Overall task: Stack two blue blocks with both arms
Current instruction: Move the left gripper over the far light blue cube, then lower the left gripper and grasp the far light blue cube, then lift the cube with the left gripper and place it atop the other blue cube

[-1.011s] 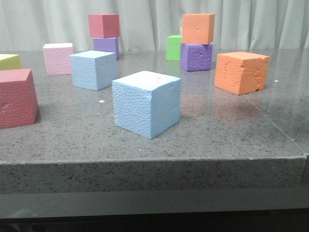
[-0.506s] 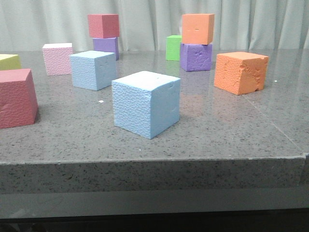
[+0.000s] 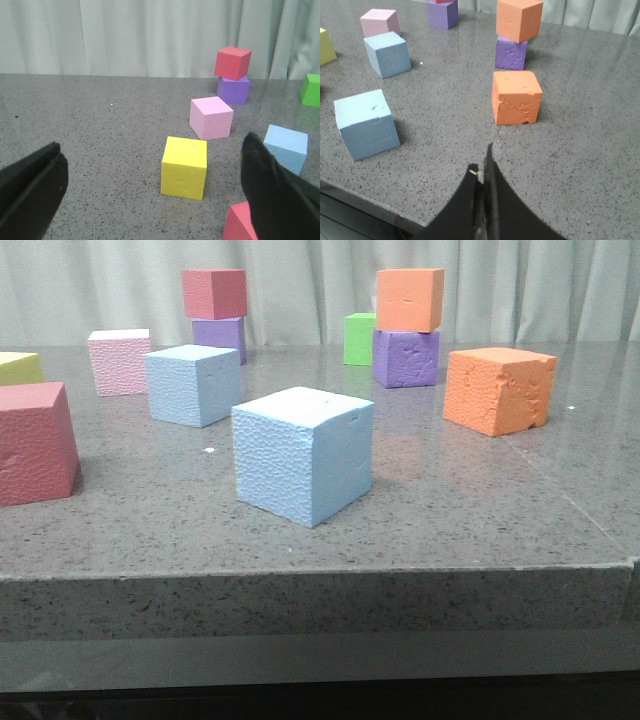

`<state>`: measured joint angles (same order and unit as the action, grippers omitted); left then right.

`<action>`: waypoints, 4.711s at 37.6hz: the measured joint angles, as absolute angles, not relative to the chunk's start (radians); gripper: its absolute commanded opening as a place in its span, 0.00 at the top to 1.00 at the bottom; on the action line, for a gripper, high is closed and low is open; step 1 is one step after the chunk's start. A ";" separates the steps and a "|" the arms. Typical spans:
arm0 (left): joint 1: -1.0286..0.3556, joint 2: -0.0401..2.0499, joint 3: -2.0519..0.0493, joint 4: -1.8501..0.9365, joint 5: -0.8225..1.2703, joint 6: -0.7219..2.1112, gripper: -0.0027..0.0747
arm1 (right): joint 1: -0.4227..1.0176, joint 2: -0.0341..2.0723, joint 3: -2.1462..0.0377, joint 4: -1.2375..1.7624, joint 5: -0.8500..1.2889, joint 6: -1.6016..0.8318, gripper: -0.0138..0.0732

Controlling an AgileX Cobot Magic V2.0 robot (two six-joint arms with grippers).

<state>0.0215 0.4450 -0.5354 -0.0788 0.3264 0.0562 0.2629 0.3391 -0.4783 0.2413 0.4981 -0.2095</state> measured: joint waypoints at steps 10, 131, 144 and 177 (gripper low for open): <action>0.021 0.610 -0.635 -0.090 0.328 0.056 0.09 | 0.263 0.337 -0.478 0.241 0.480 -0.209 0.92; -0.402 1.852 -2.043 -0.197 1.254 0.187 0.63 | 0.263 0.337 -0.476 0.241 0.486 -0.209 0.92; -0.558 1.717 -1.901 -0.208 1.262 0.186 0.63 | 0.263 0.337 -0.476 0.241 0.486 -0.209 0.92; -0.746 1.708 -1.662 -0.149 1.154 0.189 0.62 | 0.263 0.337 -0.476 0.241 0.492 -0.209 0.92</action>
<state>-0.7464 1.7076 -1.6624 -0.1491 1.1539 0.1895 0.2629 0.3373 -0.4760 0.2413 0.4924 -0.2095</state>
